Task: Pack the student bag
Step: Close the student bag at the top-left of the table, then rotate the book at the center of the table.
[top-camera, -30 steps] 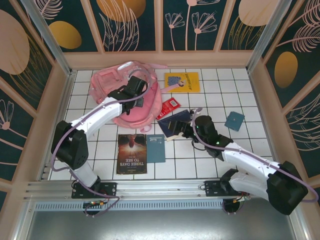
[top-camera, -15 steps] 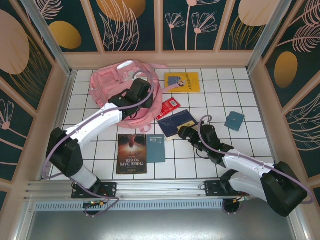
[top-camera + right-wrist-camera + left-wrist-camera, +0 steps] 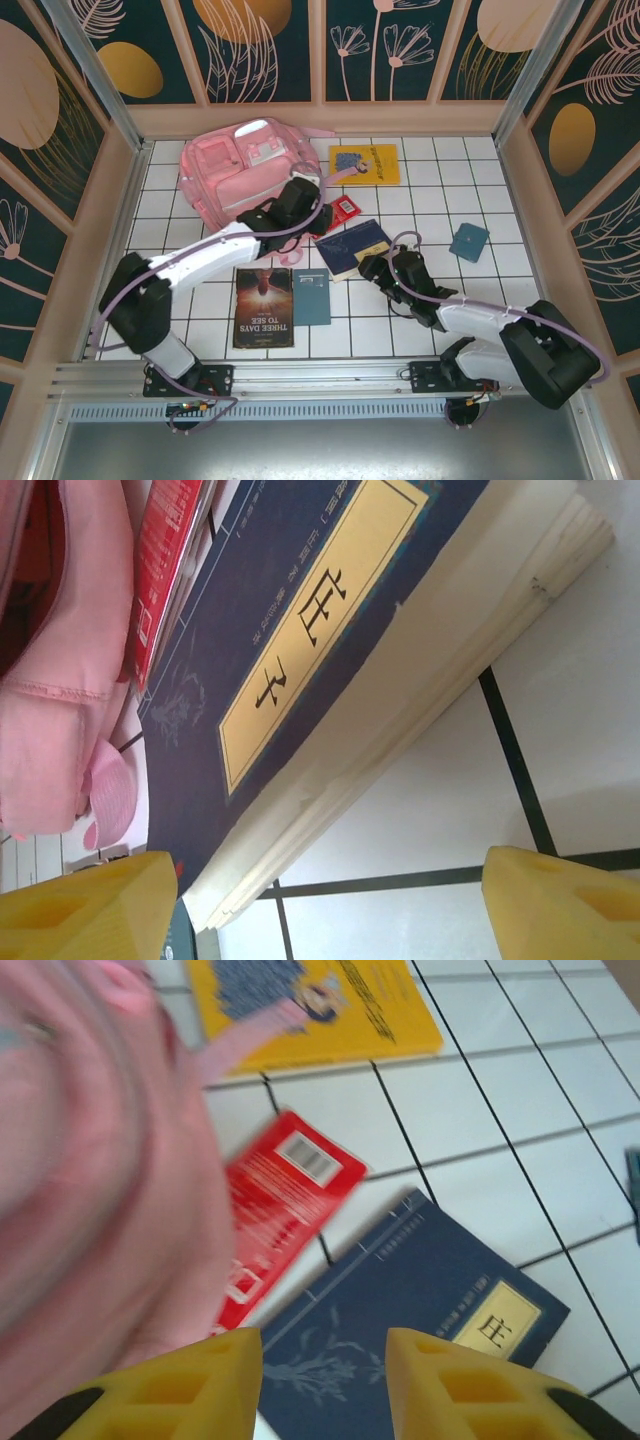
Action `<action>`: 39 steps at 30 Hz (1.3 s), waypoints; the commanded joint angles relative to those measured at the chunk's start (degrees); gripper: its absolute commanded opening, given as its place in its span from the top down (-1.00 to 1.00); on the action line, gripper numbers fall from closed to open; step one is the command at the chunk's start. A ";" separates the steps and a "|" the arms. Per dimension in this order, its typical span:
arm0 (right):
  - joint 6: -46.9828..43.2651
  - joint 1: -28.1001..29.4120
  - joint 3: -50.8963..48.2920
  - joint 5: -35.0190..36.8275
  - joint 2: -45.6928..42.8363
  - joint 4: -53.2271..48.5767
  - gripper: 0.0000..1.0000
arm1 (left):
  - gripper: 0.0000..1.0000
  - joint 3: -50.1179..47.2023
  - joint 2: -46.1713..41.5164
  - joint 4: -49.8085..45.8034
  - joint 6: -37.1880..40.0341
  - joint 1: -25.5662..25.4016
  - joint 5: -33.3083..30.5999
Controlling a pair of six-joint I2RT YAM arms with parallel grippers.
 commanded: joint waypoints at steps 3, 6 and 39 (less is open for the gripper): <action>0.76 -1.06 1.30 0.81 1.88 3.45 -0.36 | 0.30 0.14 8.73 4.51 -1.26 0.09 5.18; 0.09 -2.47 1.30 0.83 2.38 3.95 -0.27 | 0.32 -0.82 11.34 4.58 -2.05 0.10 5.59; -15.79 -16.59 9.51 -5.06 7.00 -8.20 0.04 | 0.33 -0.57 13.44 5.43 -10.52 -11.94 0.56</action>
